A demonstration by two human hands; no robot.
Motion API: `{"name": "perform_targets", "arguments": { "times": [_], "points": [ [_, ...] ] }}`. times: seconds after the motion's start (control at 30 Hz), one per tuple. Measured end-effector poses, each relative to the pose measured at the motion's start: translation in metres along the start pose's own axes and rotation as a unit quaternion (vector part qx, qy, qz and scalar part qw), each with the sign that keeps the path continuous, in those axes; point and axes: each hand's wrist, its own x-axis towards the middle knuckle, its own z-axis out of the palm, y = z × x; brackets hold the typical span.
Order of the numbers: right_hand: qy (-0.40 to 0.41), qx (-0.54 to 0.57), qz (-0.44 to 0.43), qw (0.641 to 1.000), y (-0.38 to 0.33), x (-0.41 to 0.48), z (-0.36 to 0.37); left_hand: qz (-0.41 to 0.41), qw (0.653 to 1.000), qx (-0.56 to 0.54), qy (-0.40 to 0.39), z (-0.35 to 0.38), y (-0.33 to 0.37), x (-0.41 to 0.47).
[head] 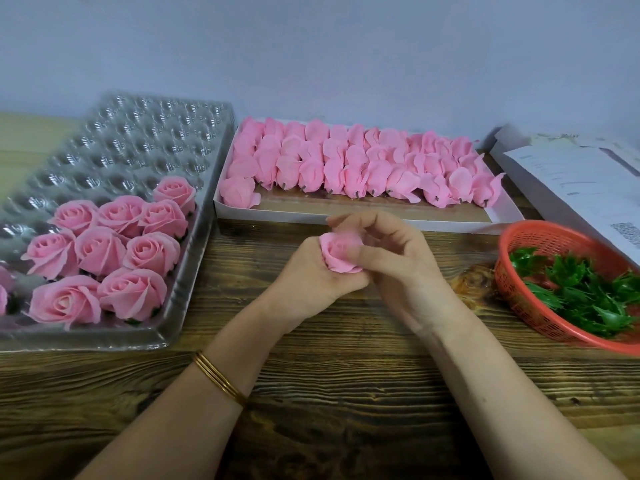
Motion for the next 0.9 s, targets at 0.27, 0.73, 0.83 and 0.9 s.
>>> {"name": "perform_targets", "arguments": {
  "times": [0.27, 0.73, 0.83, 0.9],
  "points": [
    [0.016, 0.051, -0.006, 0.999, -0.0023, 0.0012, 0.0020, 0.015, 0.998, -0.052, -0.027, 0.0026, 0.0020, 0.0000],
    [-0.015, -0.034, 0.003, 0.999, 0.0030, 0.0002, -0.0002, 0.012, 0.993, -0.105, -0.057, 0.0000, 0.0020, -0.0001],
    [-0.010, -0.041, 0.016, 0.999, 0.0051, -0.0004, -0.0021, 0.010, 0.992, -0.110, -0.059, -0.0006, 0.0008, 0.0001],
    [-0.005, -0.023, 0.034, 0.999, 0.0053, -0.0004, -0.0024, 0.013, 0.992, -0.111, -0.058, 0.0001, 0.0015, -0.0003]
  ]
}}
